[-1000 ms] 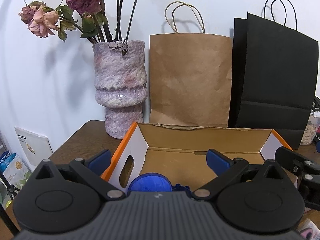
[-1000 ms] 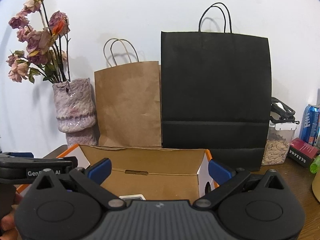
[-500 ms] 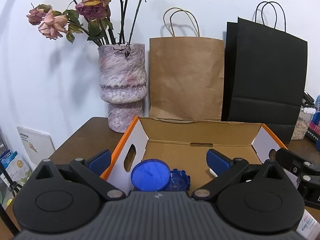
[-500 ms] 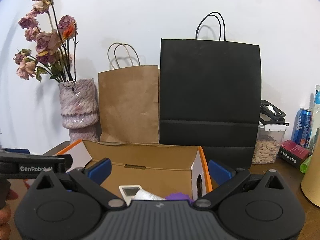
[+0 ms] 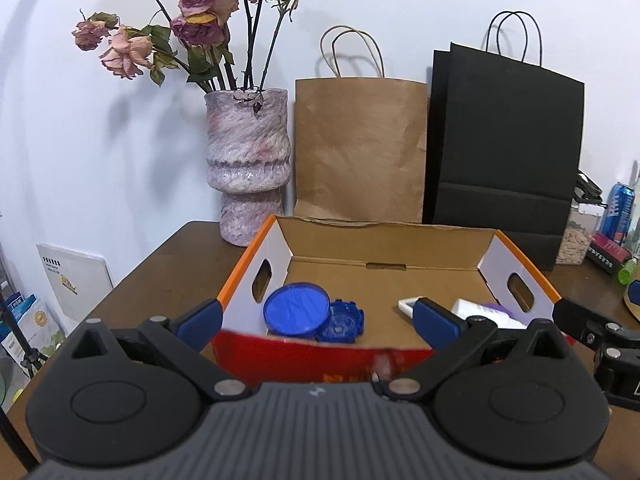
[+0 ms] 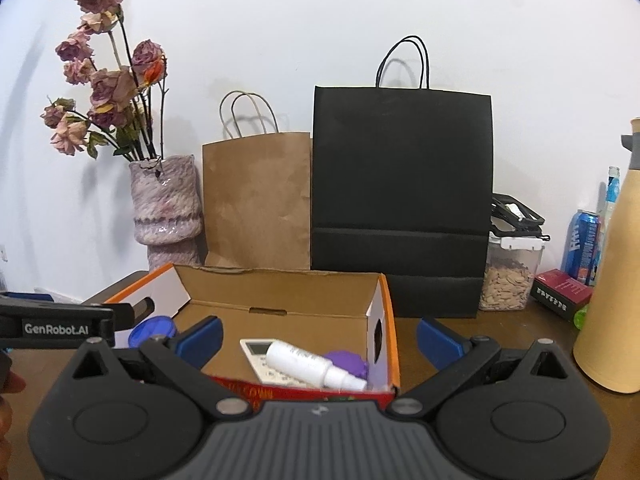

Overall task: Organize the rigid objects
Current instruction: 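Move both tools back out of the box toward the table, then move the right tool to the white cotton-bud box while the left tool approaches the pink-handled brush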

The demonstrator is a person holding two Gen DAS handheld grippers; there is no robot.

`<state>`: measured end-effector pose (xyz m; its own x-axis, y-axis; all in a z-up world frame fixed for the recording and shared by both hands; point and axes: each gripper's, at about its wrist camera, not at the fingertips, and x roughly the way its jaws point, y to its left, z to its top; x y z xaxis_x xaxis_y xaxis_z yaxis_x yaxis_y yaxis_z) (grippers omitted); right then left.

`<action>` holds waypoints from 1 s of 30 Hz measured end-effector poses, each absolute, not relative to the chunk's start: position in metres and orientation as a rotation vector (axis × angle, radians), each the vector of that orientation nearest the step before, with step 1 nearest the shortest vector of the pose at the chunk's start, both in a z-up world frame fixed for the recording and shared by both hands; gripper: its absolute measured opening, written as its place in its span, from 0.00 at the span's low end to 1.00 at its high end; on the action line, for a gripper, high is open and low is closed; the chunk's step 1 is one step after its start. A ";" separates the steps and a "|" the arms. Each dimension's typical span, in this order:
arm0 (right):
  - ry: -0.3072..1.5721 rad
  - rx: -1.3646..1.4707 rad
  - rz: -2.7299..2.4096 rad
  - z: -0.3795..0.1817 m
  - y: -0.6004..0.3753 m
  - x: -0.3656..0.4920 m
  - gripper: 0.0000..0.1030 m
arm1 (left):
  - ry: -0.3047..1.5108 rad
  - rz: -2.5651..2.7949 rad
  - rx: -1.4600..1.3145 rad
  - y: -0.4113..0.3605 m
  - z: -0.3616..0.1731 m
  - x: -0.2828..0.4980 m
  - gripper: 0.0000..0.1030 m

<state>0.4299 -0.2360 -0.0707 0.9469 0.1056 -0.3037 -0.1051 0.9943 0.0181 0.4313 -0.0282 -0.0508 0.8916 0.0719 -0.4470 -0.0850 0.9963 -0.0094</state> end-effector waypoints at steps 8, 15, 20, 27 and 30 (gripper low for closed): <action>0.320 -0.008 0.116 -0.072 -0.243 0.397 1.00 | 0.481 0.069 -0.012 -0.037 -0.055 0.401 1.00; 0.331 -0.024 0.128 -0.077 -0.249 0.370 1.00 | 0.497 0.066 -0.002 -0.044 -0.061 0.376 1.00; 0.341 -0.030 0.134 -0.082 -0.254 0.351 1.00 | 0.507 0.064 0.001 -0.049 -0.067 0.356 1.00; 0.367 -0.041 0.133 -0.094 -0.262 0.333 1.00 | 0.519 0.062 0.004 -0.055 -0.075 0.336 1.00; 0.379 -0.042 0.133 -0.098 -0.265 0.329 1.00 | 0.521 0.063 0.006 -0.057 -0.078 0.332 1.00</action>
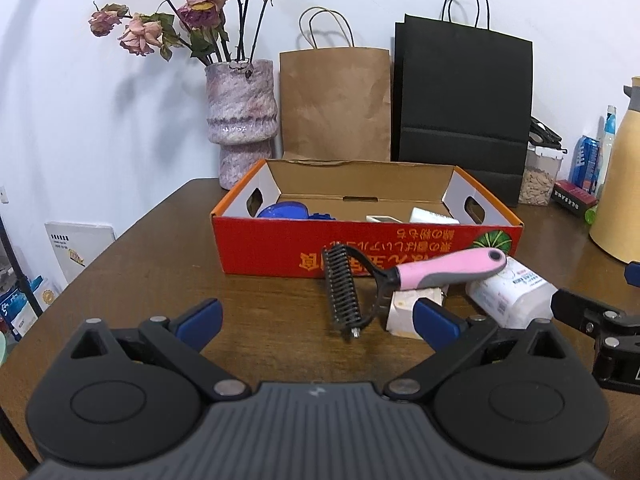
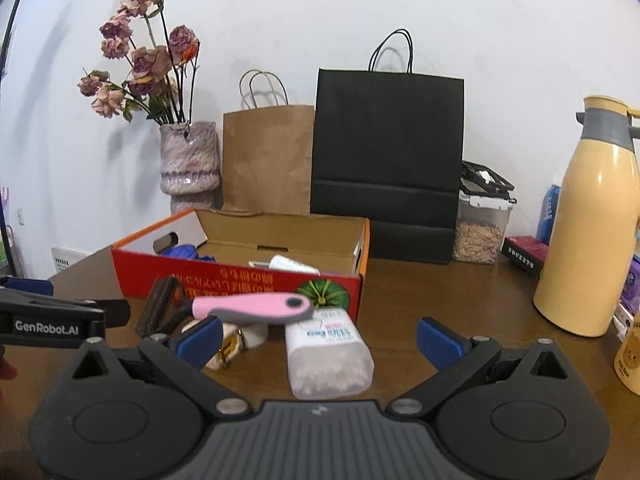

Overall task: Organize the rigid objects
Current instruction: 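Move the right tool to the white cotton-bud box while the left tool approaches the pink-handled brush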

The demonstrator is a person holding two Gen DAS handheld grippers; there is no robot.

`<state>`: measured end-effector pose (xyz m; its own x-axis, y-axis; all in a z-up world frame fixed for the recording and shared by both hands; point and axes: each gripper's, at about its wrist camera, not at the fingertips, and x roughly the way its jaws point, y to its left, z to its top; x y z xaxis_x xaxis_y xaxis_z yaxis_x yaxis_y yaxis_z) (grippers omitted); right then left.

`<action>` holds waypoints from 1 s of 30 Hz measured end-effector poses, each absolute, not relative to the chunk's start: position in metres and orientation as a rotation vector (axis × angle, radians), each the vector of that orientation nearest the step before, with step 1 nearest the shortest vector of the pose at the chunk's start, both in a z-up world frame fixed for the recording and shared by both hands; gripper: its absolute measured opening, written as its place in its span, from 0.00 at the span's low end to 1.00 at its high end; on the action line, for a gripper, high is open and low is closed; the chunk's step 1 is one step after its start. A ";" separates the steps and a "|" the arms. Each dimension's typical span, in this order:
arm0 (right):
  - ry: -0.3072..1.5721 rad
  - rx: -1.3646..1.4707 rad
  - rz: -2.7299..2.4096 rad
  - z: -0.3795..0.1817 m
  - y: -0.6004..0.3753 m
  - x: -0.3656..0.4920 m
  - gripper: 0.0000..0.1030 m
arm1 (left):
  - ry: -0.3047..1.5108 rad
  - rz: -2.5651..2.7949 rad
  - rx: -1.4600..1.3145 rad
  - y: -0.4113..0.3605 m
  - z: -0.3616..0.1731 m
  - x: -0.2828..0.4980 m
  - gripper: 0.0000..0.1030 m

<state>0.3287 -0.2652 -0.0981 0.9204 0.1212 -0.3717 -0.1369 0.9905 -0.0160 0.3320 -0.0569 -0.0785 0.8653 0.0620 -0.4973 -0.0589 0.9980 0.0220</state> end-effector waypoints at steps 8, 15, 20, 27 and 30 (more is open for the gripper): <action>0.407 -0.039 0.129 -0.106 -0.269 0.333 1.00 | 0.528 0.070 0.004 -0.057 -0.083 0.335 1.00; 0.435 -0.035 0.133 -0.113 -0.270 0.343 1.00 | 0.528 0.078 0.000 -0.058 -0.085 0.339 1.00; 0.452 -0.045 0.133 -0.118 -0.270 0.352 1.00 | 0.534 0.079 -0.007 -0.060 -0.086 0.345 1.00; 0.449 -0.071 0.122 -0.123 -0.268 0.368 1.00 | 0.528 0.079 0.011 -0.065 -0.088 0.351 1.00; 0.457 -0.081 0.113 -0.126 -0.268 0.380 1.00 | 0.528 0.084 0.015 -0.067 -0.089 0.355 1.00</action>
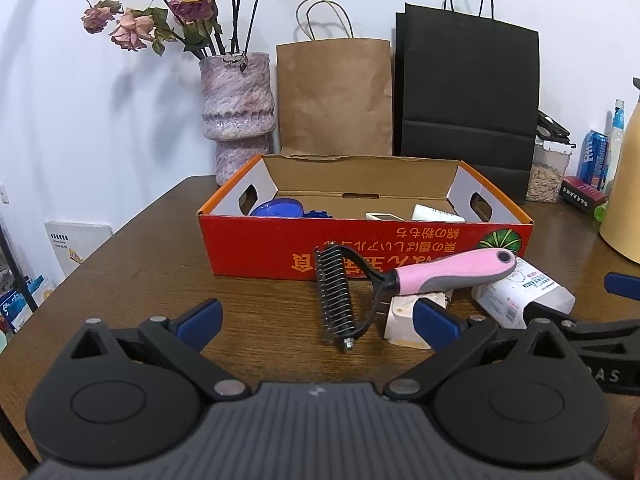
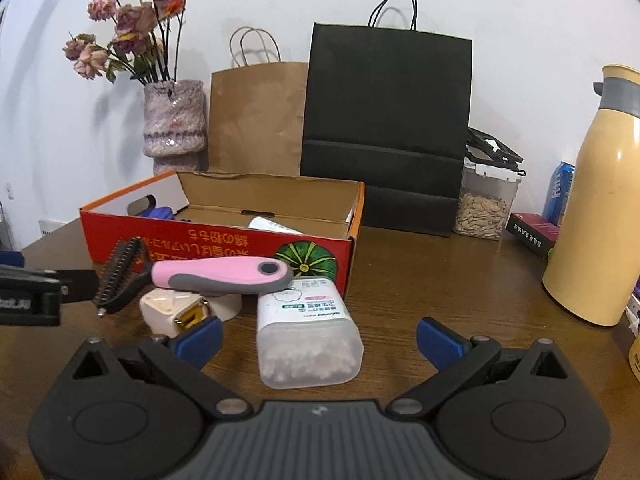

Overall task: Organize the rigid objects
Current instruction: 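Move the right tool to the white cotton-bud box while the left tool approaches the pink-handled brush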

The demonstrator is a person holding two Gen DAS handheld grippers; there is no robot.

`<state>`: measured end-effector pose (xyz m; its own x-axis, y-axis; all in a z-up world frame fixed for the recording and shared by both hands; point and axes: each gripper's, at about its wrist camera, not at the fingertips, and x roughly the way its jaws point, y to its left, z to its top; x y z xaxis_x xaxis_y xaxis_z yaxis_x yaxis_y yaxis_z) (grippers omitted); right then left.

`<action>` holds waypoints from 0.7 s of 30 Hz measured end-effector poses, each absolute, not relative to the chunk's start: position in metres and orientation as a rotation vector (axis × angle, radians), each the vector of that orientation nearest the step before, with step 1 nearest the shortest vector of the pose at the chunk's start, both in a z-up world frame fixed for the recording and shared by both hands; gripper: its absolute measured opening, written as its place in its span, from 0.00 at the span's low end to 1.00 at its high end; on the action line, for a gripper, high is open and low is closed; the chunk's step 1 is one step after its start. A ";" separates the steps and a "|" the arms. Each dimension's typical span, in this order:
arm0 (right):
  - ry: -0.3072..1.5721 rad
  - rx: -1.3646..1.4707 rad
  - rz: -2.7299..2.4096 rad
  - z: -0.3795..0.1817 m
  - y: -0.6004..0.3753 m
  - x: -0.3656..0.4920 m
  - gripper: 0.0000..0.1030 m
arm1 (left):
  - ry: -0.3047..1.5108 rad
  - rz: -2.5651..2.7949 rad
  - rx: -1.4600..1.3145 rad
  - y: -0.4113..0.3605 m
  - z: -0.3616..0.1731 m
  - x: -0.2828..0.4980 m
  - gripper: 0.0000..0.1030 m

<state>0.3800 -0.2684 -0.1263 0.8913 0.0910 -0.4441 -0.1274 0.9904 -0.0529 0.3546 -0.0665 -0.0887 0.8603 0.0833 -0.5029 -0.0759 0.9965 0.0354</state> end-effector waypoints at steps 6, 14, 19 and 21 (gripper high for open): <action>0.482 -0.090 0.116 -0.133 -0.270 0.404 1.00 | 0.531 0.093 0.016 -0.066 -0.090 0.361 1.00; 0.532 -0.086 0.141 -0.141 -0.268 0.426 1.00 | 0.539 0.109 0.013 -0.061 -0.092 0.371 1.00; 0.564 -0.069 0.161 -0.143 -0.268 0.435 1.00 | 0.548 0.135 0.003 -0.056 -0.094 0.379 1.00; 0.573 -0.061 0.166 -0.144 -0.269 0.438 0.99 | 0.551 0.139 -0.009 -0.052 -0.094 0.383 1.00</action>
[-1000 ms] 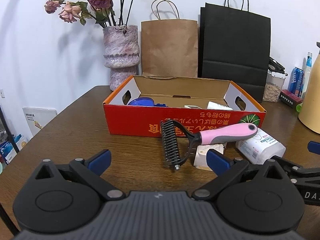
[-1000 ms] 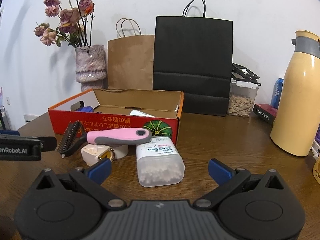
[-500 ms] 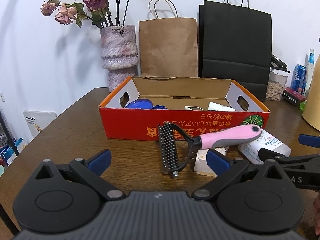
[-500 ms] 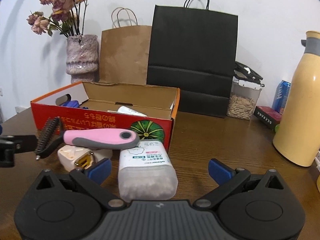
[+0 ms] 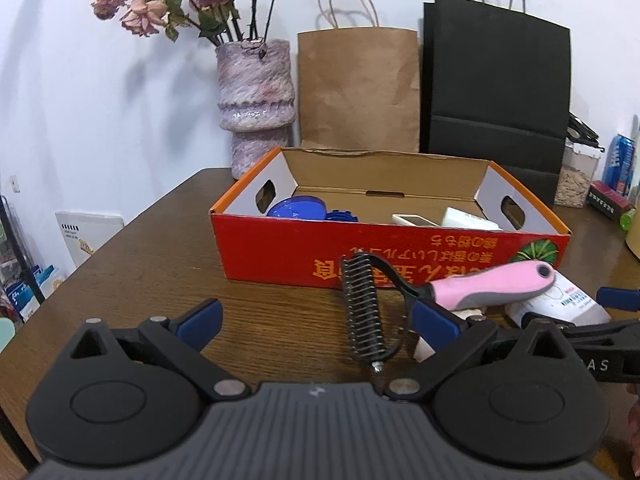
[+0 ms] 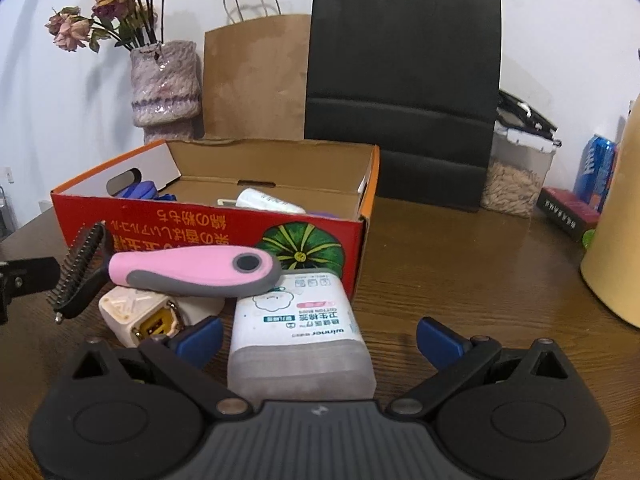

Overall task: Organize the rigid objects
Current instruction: 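Move the right tool to the white cotton-bud box while the left tool approaches the pink-handled brush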

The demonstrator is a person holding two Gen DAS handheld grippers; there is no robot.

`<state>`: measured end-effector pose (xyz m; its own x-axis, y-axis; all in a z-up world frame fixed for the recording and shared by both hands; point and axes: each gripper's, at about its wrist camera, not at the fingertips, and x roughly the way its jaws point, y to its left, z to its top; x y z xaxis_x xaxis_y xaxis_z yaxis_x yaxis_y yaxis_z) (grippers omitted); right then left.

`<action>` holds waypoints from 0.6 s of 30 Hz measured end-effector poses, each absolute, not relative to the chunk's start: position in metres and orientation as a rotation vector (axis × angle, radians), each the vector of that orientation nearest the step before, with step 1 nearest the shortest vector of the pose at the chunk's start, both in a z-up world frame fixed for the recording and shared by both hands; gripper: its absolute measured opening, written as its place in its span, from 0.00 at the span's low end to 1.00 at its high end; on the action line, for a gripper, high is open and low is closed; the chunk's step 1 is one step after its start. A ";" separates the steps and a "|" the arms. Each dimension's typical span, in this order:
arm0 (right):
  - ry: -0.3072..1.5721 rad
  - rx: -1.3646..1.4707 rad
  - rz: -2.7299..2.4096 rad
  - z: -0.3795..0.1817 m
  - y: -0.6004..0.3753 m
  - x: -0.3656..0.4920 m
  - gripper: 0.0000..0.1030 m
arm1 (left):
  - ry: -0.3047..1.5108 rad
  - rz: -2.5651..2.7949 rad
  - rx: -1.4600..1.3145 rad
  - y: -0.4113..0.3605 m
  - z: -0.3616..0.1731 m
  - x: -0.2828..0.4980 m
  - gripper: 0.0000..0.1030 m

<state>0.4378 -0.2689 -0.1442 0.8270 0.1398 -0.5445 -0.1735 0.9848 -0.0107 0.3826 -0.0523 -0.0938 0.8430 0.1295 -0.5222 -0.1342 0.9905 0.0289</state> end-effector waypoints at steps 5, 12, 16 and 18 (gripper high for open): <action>0.603 -0.056 0.180 -0.147 -0.268 0.445 0.92 | 0.562 0.149 -0.020 -0.048 -0.096 0.391 1.00; 0.614 -0.066 0.188 -0.147 -0.265 0.446 0.88 | 0.576 0.137 -0.015 -0.051 -0.100 0.402 1.00; 0.616 -0.072 0.190 -0.147 -0.265 0.446 0.88 | 0.573 0.137 -0.011 -0.052 -0.100 0.406 1.00; 0.615 -0.072 0.189 -0.147 -0.265 0.446 0.88 | 0.576 0.134 -0.011 -0.052 -0.101 0.408 0.97</action>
<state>0.4462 -0.2650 -0.1471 0.8003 0.1550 -0.5792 -0.1976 0.9802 -0.0108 0.4079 -0.0522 -0.1006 0.8304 0.1230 -0.5433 -0.1293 0.9912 0.0268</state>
